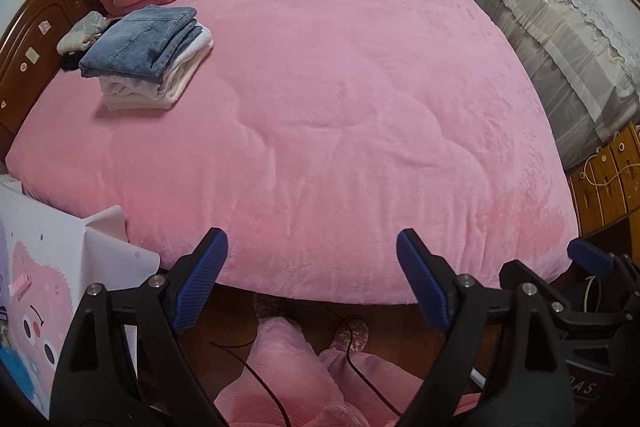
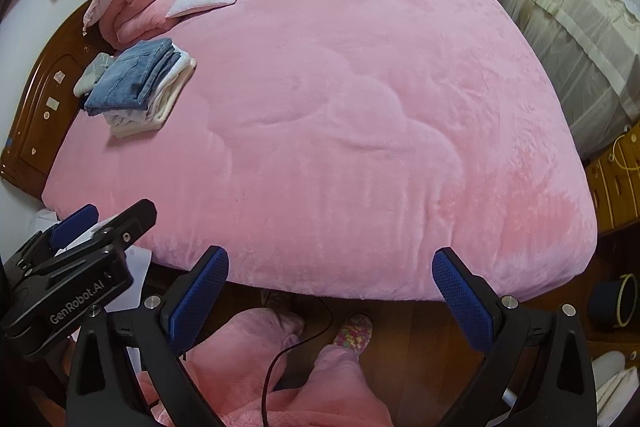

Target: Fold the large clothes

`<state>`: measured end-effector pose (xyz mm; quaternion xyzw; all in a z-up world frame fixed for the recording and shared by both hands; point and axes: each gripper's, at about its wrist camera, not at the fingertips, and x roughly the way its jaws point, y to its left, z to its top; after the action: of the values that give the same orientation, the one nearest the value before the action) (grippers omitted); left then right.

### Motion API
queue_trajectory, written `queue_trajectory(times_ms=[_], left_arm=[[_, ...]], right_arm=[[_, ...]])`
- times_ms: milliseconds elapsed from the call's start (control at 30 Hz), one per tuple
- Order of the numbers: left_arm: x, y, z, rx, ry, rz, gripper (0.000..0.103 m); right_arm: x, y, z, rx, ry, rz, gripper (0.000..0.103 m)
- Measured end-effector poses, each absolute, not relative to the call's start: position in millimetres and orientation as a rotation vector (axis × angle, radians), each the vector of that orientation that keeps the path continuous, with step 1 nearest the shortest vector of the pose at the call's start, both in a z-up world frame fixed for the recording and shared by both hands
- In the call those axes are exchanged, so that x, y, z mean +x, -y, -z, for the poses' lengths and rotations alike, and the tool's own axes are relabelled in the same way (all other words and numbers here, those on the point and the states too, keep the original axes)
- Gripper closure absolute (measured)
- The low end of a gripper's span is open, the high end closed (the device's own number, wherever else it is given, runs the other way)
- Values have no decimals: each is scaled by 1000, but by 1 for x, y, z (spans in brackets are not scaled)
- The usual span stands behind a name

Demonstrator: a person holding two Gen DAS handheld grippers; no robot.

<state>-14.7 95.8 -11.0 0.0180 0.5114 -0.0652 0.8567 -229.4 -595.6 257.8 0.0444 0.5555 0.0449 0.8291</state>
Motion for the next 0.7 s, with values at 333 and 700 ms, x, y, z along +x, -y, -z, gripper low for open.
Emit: queue_trajectory(times_ms=[333, 700], left_arm=[[-14, -97, 10, 67, -1057, 134, 10], [-35, -87, 4, 110, -1024, 129, 10]], right_arm=[[-238, 577, -279, 68, -1129, -67, 0], [-260, 573, -299, 84, -1090, -25, 0]])
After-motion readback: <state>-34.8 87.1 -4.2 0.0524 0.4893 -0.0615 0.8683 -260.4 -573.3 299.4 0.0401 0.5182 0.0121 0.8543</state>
